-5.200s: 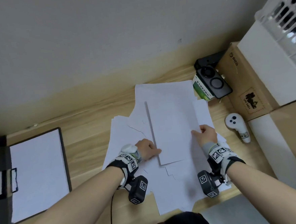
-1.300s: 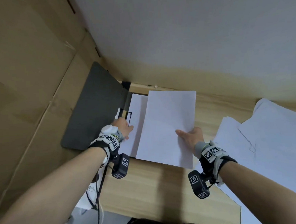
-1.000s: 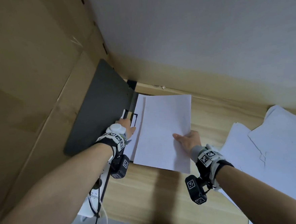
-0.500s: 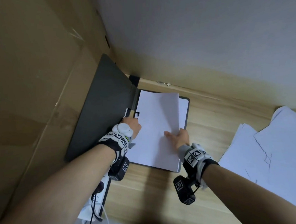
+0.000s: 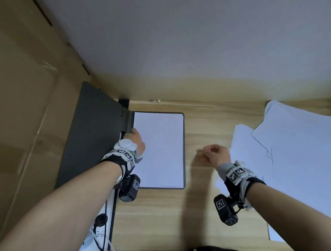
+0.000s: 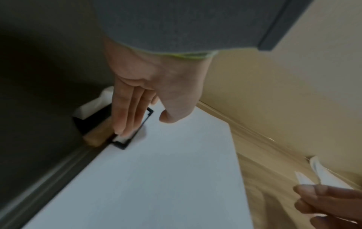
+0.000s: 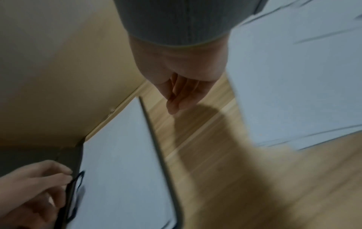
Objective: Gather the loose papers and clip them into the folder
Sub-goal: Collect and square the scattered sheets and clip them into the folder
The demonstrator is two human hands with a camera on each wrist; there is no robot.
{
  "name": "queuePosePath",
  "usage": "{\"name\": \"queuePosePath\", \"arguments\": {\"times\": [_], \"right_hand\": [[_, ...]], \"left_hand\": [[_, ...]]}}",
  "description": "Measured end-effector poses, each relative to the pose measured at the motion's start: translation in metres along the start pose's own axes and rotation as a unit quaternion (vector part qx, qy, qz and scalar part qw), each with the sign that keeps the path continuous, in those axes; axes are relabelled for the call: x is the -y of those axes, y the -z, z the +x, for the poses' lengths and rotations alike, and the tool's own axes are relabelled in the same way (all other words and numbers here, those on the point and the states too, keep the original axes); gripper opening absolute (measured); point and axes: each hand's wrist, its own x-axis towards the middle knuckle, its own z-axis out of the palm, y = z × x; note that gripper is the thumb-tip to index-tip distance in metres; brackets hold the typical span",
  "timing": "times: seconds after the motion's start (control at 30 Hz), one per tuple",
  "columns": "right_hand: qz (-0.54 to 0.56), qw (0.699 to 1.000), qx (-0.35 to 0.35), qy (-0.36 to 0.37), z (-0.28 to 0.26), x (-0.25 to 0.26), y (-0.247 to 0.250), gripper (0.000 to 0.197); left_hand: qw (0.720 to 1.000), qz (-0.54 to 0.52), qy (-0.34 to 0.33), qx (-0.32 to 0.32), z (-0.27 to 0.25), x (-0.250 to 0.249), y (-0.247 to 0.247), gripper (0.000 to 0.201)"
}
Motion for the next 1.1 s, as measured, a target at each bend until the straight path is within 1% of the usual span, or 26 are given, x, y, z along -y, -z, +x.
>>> {"name": "queuePosePath", "arguments": {"times": [0.03,0.07,0.1,0.2,0.27,0.33,0.4,0.5,0.53,0.6,0.63,0.67,0.73,0.8,0.87,0.93,0.97,1.03,1.1], "right_hand": [[0.006,1.0,-0.009,-0.003,-0.006,-0.002,0.016,0.01],[0.011,1.0,-0.019,-0.008,-0.014,-0.002,0.032,0.014],[0.014,1.0,-0.024,-0.01,-0.019,-0.005,0.049,0.017],[0.024,0.999,-0.031,-0.016,-0.032,-0.022,0.101,0.017],[0.021,0.998,-0.054,-0.024,-0.035,-0.045,0.139,0.017],[0.011,0.997,-0.062,-0.032,-0.033,-0.059,0.157,0.017],[0.011,0.996,-0.077,-0.042,-0.032,-0.073,0.182,0.016],[0.013,0.994,-0.091,-0.052,-0.027,-0.099,0.231,0.015],[0.008,0.995,-0.091,-0.051,-0.021,-0.111,0.252,0.014],[0.0,0.994,-0.099,-0.041,-0.013,-0.124,0.271,0.009],[-0.009,0.993,-0.115,-0.037,-0.007,-0.135,0.29,0.007],[-0.029,0.99,-0.136,-0.036,0.0,-0.144,0.309,0.011],[-0.062,0.983,-0.167,-0.039,0.012,-0.161,0.342,0.029],[-0.057,0.98,-0.187,-0.044,0.019,-0.17,0.364,0.049],[-0.093,0.974,-0.196,-0.059,0.027,-0.176,0.378,0.064],[-0.167,0.97,-0.161,-0.068,0.034,-0.18,0.391,0.07],[-0.209,0.967,-0.137,-0.054,0.036,-0.18,0.393,0.072],[-0.298,0.95,-0.097,-0.005,0.036,-0.18,0.393,0.073],[-0.373,0.924,-0.058,0.061,0.038,-0.18,0.391,0.073]], "left_hand": [[1.0,0.006,0.003,0.0,-0.003,-0.014,0.003,0.06],[1.0,0.002,0.001,0.002,-0.005,-0.029,0.003,0.06],[1.0,-0.004,-0.014,0.003,-0.007,-0.045,0.003,0.059],[0.996,0.009,-0.083,0.026,-0.026,-0.101,-0.005,0.049],[0.988,0.03,-0.147,0.043,-0.047,-0.145,-0.019,0.045],[0.978,0.03,-0.201,0.048,-0.06,-0.168,-0.03,0.035],[0.972,0.026,-0.232,0.024,-0.073,-0.197,-0.046,0.028],[0.965,0.014,-0.262,0.029,-0.092,-0.253,-0.073,0.022],[0.964,0.004,-0.262,0.042,-0.099,-0.274,-0.083,0.017],[0.964,-0.01,-0.255,0.076,-0.102,-0.292,-0.093,0.01],[0.965,-0.015,-0.246,0.089,-0.108,-0.309,-0.104,0.01],[0.966,-0.024,-0.237,0.102,-0.114,-0.325,-0.114,0.014],[0.966,-0.055,-0.22,0.126,-0.127,-0.351,-0.13,0.02],[0.966,-0.097,-0.199,0.133,-0.137,-0.368,-0.144,0.012],[0.97,-0.123,-0.188,0.088,-0.144,-0.381,-0.159,0.026],[0.972,-0.12,-0.19,0.062,-0.154,-0.397,-0.171,0.034],[0.972,-0.109,-0.197,0.067,-0.159,-0.402,-0.173,0.037],[0.972,-0.103,-0.195,0.077,-0.159,-0.407,-0.177,0.041],[0.975,-0.107,-0.181,0.072,-0.158,-0.409,-0.177,0.041]]}}
